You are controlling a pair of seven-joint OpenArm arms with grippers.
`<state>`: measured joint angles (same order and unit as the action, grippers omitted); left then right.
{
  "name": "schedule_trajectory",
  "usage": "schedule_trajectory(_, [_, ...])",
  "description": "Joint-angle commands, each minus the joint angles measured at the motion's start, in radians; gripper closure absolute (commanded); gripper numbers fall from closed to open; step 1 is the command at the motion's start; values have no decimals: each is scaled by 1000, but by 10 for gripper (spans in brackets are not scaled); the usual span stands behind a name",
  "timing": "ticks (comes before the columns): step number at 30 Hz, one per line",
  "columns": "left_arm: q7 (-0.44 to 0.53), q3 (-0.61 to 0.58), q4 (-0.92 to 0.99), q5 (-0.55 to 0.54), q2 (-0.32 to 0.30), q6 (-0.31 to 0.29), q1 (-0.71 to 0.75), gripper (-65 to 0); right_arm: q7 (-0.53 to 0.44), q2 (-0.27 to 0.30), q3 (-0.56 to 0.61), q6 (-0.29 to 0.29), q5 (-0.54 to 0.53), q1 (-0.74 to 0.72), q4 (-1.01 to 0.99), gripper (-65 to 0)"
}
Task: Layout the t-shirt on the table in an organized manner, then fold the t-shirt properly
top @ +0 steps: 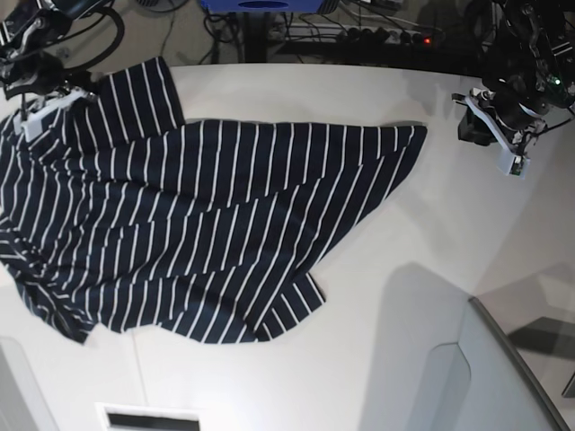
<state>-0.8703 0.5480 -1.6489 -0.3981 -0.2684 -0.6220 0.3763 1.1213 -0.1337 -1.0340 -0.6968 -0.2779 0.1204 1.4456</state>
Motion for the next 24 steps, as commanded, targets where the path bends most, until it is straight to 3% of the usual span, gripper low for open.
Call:
schedule_trajectory(1, [20, 4, -15, -20, -10, -2, -1, -160, 1, 7, 1, -1, -2, -1, 10, -69])
schedule_trajectory(3, [20, 4, -18, -20, -9, -2, 0, -168, 1, 9, 1, -1, -2, -1, 10, 0])
schedule_trajectory(9, [20, 7, -23, -22, 13, -2, 6, -201, 4, 18, -4, -1, -1, 8, 16, -6])
schedule_trajectory(11, [16, 5, -24, -22, 25, -3, 13, -273, 19, 39, -6, -1, -1, 19, 16, -6])
schedule_trajectory(14, [15, 4, -41, -49, 57, -11, 54, -439, 30, 50, -6, -1, -1, 23, 16, -6])
schedule_trajectory(17, [20, 11, -47, -126, 85, -76, 99, -550, 24, 53, -6, -1, -1, 26, 16, -6])
schedule_trajectory(24, [30, 33, 74, -169, 113, -76, 91, -555, 27, 53, 1, -1, -1, 26, 16, -6])
